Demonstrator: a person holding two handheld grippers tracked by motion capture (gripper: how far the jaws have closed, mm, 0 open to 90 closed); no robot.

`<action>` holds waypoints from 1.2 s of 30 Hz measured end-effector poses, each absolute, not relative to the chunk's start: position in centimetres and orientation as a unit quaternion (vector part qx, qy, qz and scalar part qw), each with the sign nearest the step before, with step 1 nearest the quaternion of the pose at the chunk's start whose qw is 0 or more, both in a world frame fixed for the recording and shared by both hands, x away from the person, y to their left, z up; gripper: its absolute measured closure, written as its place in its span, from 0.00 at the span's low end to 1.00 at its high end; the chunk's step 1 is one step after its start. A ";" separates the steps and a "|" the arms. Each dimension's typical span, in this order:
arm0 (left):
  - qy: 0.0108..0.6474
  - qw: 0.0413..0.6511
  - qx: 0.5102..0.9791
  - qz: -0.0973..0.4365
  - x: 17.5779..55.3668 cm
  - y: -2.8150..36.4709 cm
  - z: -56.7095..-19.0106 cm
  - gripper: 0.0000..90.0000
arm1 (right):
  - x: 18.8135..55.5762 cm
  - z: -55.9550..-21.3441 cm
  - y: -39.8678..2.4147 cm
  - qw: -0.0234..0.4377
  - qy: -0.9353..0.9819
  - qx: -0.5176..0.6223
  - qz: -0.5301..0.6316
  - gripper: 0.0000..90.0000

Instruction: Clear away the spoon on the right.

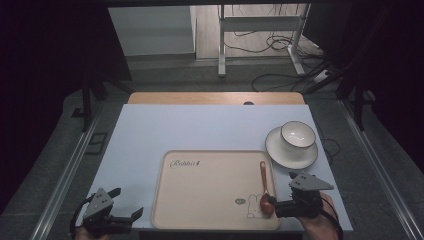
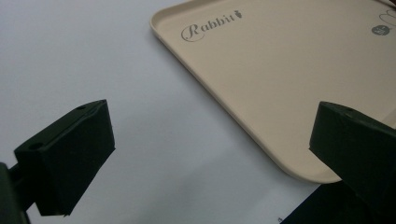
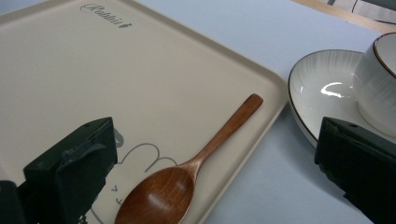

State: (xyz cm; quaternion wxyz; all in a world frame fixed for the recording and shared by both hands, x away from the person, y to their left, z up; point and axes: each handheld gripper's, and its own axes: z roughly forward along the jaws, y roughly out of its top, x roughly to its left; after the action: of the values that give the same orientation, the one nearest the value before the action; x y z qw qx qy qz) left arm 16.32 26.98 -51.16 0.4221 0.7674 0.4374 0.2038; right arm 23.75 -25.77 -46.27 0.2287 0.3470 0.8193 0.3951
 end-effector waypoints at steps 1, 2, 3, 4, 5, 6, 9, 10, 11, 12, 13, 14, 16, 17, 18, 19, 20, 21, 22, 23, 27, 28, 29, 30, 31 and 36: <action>0.437 0.422 0.767 0.204 16.3 27.0 -51.2 0.00 | 23.6 -46.3 -25.9 0.227 0.818 0.349 0.397 0.00; 0.437 0.422 0.768 0.204 16.3 27.0 -51.2 0.00 | 23.6 -46.3 -26.0 0.228 0.817 0.349 0.397 0.00; 0.437 0.422 0.768 0.204 16.3 27.0 -51.2 0.00 | 23.6 -46.3 -26.0 0.228 0.817 0.349 0.397 0.00; 0.437 0.422 0.768 0.204 16.3 27.0 -51.2 0.00 | 23.5 -46.3 -26.2 0.228 0.816 0.352 0.399 0.00; 0.437 0.422 0.768 0.204 16.3 27.0 -51.2 0.00 | 23.3 -46.2 -26.5 0.228 0.811 0.354 0.405 0.00; 0.437 0.422 0.767 0.204 16.3 27.0 -51.2 0.00 | 23.2 -46.2 -26.6 0.227 0.810 0.356 0.407 0.00; 0.438 0.422 0.767 0.204 16.3 27.0 -51.2 0.00 | 23.0 -46.2 -27.0 0.226 0.803 0.363 0.415 0.00; 0.438 0.422 0.767 0.204 16.3 27.0 -51.2 0.00 | 22.9 -46.1 -27.1 0.226 0.802 0.364 0.416 0.00; 0.438 0.422 0.767 0.205 16.3 27.0 -51.2 0.00 | 22.8 -46.1 -27.2 0.226 0.801 0.366 0.417 0.00; 0.438 0.422 0.767 0.205 16.3 27.0 -51.2 0.00 | 22.8 -46.1 -27.2 0.226 0.801 0.366 0.417 0.00; 0.438 0.422 0.767 0.204 16.3 27.0 -51.2 0.00 | 22.5 -46.1 -27.5 0.229 0.799 0.368 0.418 0.00; 0.438 0.422 0.767 0.204 16.3 27.0 -51.2 0.00 | 22.4 -46.1 -27.6 0.232 0.798 0.368 0.417 0.00; 0.438 0.422 0.767 0.204 16.3 27.0 -51.2 0.00 | 22.1 -46.1 -27.9 0.233 0.798 0.370 0.415 0.00; 0.438 0.422 0.767 0.204 16.3 27.0 -51.2 0.00 | 22.1 -46.1 -27.9 0.233 0.798 0.370 0.415 0.00; 0.439 0.422 0.767 0.204 16.3 27.0 -51.2 0.00 | 21.9 -46.2 -28.3 0.236 0.796 0.374 0.413 0.00; 0.439 0.422 0.767 0.204 16.3 27.0 -51.2 0.00 | 21.9 -46.2 -28.3 0.236 0.796 0.374 0.413 0.00; 0.439 0.422 0.767 0.204 16.3 27.0 -51.2 0.00 | 21.6 -46.3 -28.7 0.241 0.794 0.379 0.410 0.00; 0.438 0.422 0.767 0.204 16.3 27.0 -51.2 0.00 | 21.6 -46.4 -28.9 0.243 0.794 0.379 0.409 0.00; 0.438 0.422 0.767 0.204 16.3 27.0 -51.2 0.00 | 21.4 -46.5 -29.1 0.244 0.793 0.380 0.409 0.00; 0.437 0.422 0.768 0.203 16.4 27.0 -51.2 0.00 | 21.3 -46.6 -29.3 0.245 0.792 0.382 0.408 0.00; 0.435 0.420 0.770 0.201 16.4 26.9 -51.2 0.00 | 20.9 -46.9 -29.9 0.249 0.794 0.383 0.400 0.00; 0.434 0.420 0.771 0.201 16.4 26.9 -51.2 0.00 | 20.7 -47.2 -30.2 0.253 0.794 0.385 0.397 0.00; 0.434 0.420 0.771 0.201 16.4 26.9 -51.2 0.00 | 20.7 -47.2 -30.2 0.253 0.794 0.385 0.397 0.00; 0.434 0.421 0.771 0.201 16.4 26.9 -51.2 0.00 | 20.6 -47.4 -30.5 0.258 0.795 0.384 0.393 0.00; 0.434 0.421 0.771 0.201 16.4 26.9 -51.2 0.00 | 20.6 -47.4 -30.5 0.258 0.795 0.384 0.393 0.00; 0.434 0.422 0.771 0.200 16.4 26.9 -51.2 0.00 | 20.6 -48.1 -31.0 0.271 0.790 0.390 0.388 0.00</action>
State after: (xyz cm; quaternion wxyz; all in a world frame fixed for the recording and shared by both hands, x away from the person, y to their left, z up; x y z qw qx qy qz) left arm 16.39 26.95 -51.17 0.4215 0.7708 0.4339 0.1997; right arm 20.61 -31.05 -48.10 0.2714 0.3901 0.7899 0.3875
